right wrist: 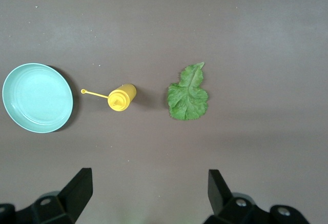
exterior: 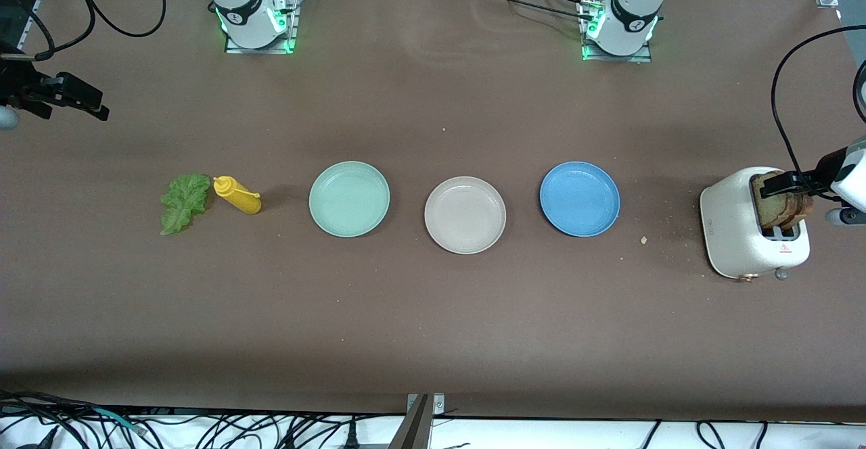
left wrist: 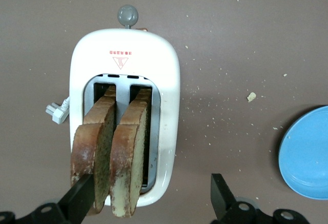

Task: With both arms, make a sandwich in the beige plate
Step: 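Close the left gripper on the outer bread slice in the toaster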

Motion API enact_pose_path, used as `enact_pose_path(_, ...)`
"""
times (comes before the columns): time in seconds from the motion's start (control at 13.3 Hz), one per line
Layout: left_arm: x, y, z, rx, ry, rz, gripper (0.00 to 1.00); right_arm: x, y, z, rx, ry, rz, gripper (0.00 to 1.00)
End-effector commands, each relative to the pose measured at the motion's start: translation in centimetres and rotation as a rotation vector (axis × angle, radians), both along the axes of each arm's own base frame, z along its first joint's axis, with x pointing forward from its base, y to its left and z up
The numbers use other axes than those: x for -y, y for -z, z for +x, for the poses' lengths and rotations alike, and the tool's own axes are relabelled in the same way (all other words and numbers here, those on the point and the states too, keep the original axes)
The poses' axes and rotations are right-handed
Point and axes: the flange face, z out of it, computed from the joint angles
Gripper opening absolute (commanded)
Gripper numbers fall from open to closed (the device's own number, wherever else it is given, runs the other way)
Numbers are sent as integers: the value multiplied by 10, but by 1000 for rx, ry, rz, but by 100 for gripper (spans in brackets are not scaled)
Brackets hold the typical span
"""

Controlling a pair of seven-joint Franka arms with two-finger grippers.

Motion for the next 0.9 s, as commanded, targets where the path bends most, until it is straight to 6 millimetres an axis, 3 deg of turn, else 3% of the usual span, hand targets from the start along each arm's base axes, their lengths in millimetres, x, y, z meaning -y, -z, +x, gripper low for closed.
enact_pose_path(0.0,-3,2,-16,20,17,14,100,0,-5,-1,2,3,18,100)
enact_pose_path(0.82,-1,19,-17,40,11,7,100,0,-5,-1,2,4,18,100)
